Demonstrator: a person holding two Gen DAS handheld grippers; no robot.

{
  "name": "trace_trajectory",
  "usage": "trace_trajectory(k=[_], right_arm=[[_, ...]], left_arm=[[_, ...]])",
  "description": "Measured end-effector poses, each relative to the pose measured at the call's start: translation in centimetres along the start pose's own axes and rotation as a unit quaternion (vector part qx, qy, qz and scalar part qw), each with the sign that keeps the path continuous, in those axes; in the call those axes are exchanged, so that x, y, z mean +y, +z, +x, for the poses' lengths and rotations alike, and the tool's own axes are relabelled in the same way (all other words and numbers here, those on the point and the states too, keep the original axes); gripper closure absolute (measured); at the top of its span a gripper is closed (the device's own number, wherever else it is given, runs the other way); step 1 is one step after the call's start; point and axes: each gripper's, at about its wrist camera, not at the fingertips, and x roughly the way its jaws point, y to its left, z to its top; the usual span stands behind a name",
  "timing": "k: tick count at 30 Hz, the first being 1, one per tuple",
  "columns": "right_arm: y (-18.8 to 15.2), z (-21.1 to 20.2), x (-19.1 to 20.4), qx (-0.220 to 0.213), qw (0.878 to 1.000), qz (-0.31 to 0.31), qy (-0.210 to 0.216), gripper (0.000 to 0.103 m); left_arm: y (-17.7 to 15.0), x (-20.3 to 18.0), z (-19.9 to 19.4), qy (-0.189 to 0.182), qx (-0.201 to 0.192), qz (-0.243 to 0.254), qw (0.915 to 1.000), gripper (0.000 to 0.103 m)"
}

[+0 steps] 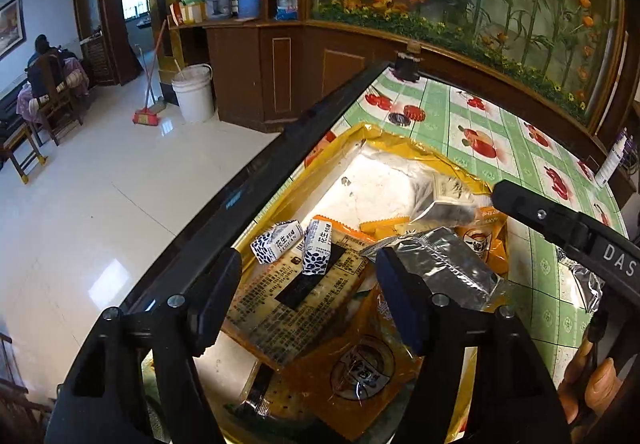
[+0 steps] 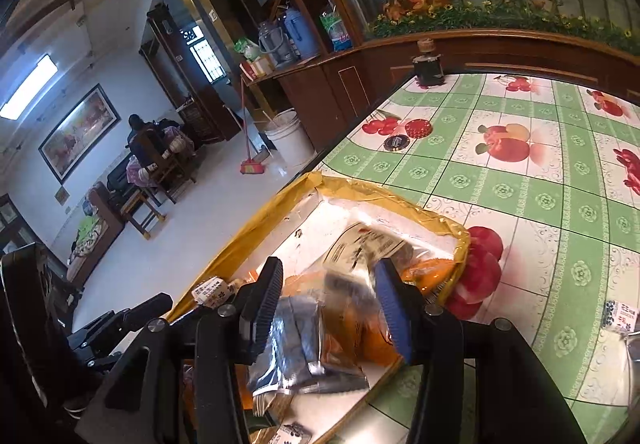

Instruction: Organize snacks

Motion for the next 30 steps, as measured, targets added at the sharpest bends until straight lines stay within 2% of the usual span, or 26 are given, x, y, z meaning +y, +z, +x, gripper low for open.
trace_trajectory(k=[4,13,30], right_arm=[[-0.3,-2.3,-0.3,-0.014,1.0,0.004,0.007,0.05],[-2.1,-8.5,-3.3,-0.049,0.998,0.028,-0.003,0.045],[-7.8,-16.7,-14.9,-0.072,0.987,0.116,-0.09,0.044]], left_arm=[[-0.1,-0.5,-1.1,0.011,-0.013,0.007,0.9998,0.03],[-0.7,-2.6,-3.1,-0.002,-0.026,0.017,0.9995,0.029],[-2.1,-8.9,-5.0,-0.025,-0.033,0.067,0.9969,0.029]])
